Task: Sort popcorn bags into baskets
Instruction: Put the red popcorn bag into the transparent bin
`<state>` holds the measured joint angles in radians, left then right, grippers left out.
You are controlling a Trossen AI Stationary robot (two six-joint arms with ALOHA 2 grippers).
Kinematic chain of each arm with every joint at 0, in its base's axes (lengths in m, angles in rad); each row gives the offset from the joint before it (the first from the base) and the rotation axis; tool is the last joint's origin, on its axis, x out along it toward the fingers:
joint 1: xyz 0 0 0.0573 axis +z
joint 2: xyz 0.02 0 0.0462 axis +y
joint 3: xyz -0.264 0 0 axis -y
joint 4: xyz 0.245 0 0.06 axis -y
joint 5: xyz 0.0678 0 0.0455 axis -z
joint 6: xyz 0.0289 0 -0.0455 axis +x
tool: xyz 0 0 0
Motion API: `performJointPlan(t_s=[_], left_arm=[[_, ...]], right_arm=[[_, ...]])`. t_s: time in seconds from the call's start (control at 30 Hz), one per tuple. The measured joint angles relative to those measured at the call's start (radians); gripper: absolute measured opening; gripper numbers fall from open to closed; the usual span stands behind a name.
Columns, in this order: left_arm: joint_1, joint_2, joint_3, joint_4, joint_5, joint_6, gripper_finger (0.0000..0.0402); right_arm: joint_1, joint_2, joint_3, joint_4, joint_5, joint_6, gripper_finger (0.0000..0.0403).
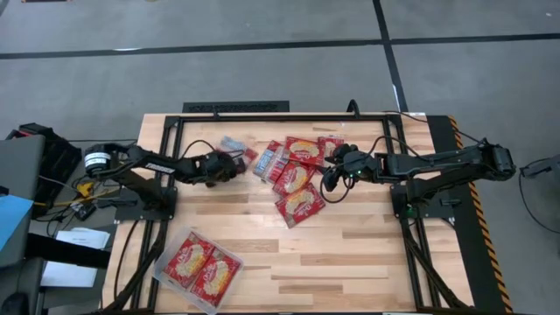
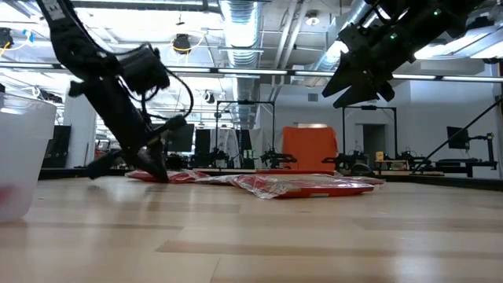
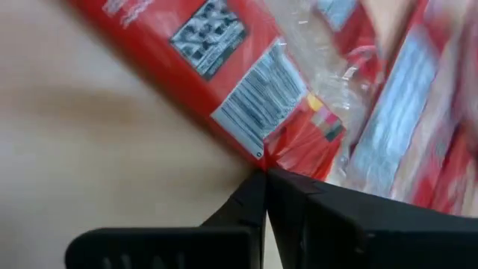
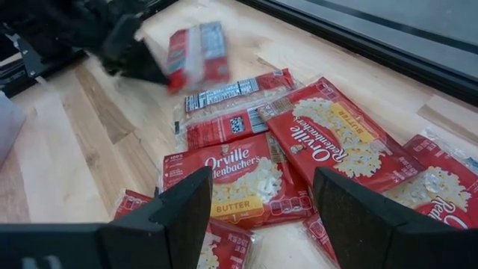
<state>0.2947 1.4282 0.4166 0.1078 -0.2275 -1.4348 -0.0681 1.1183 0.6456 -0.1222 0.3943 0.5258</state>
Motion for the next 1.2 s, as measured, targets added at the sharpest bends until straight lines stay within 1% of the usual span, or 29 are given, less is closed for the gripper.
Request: performJointPlan(t_s=[0.07,0.23,0.4,0.5,0.57,0.63,0.7,0.77,0.83,0.9,0.93,1.0,1.03,1.1,1.17,1.2], left_arm=[[-0.018,-0.039,0.013,-0.010,0.035,0.022,0.0000],[-0.088,-0.119,0.039,-0.046,0.073,0.039,0.0000],[-0.183,-0.194,0.055,-0.116,0.061,0.016,0.0000],[-0.248,-0.241,0.065,-0.126,0.052,-0.011,0.0000],[-0.281,-0.282,0.076,-0.146,0.013,-0.018,0.0000],[-0.289,-0.341,0.098,-0.209,-0.040,-0.016,0.0000],[-0.275,-0.397,0.129,-0.331,-0.106,0.007,0.0000],[-0.245,-0.452,0.160,-0.467,-0.157,0.043,0.0000],[-0.197,-0.495,0.184,-0.542,-0.190,0.098,0.0000],[-0.149,-0.521,0.192,-0.594,-0.225,0.133,0.0003],[-0.122,-0.531,0.192,-0.610,-0.230,0.136,0.0006],[-0.076,-0.545,0.187,-0.658,-0.225,0.155,0.0020],[-0.052,-0.550,0.186,-0.677,-0.213,0.174,0.0031],[-0.018,-0.560,0.184,-0.733,-0.184,0.186,0.0055],[0.000,-0.558,0.184,-0.766,-0.176,0.185,0.0085],[0.007,-0.554,0.183,-0.775,-0.174,0.186,0.0100]], right_arm=[[0.000,0.000,0.000,0.002,0.001,-0.001,0.0260],[0.000,0.000,0.000,0.005,0.001,-0.006,0.0260],[0.000,0.000,0.000,0.014,0.000,-0.011,0.0260],[-0.004,0.001,0.000,0.100,-0.031,-0.024,0.0260],[-0.025,0.032,0.007,0.202,-0.101,-0.068,0.0259],[-0.062,0.088,0.043,0.245,-0.195,-0.095,0.0251],[-0.096,0.185,0.126,0.257,-0.283,-0.121,0.0234],[-0.118,0.292,0.216,0.236,-0.367,-0.163,0.0212],[-0.127,0.406,0.318,0.232,-0.441,-0.202,0.0190],[-0.129,0.506,0.415,0.223,-0.466,-0.227,0.0167],[-0.131,0.552,0.463,0.219,-0.467,-0.243,0.0155],[-0.145,0.642,0.558,0.153,-0.465,-0.285,0.0126],[-0.156,0.693,0.616,0.129,-0.463,-0.296,0.0110],[-0.178,0.774,0.708,0.010,-0.468,-0.320,0.0077],[-0.194,0.860,0.807,-0.033,-0.490,-0.364,0.0043],[-0.198,0.889,0.845,-0.088,-0.499,-0.390,0.0026]])
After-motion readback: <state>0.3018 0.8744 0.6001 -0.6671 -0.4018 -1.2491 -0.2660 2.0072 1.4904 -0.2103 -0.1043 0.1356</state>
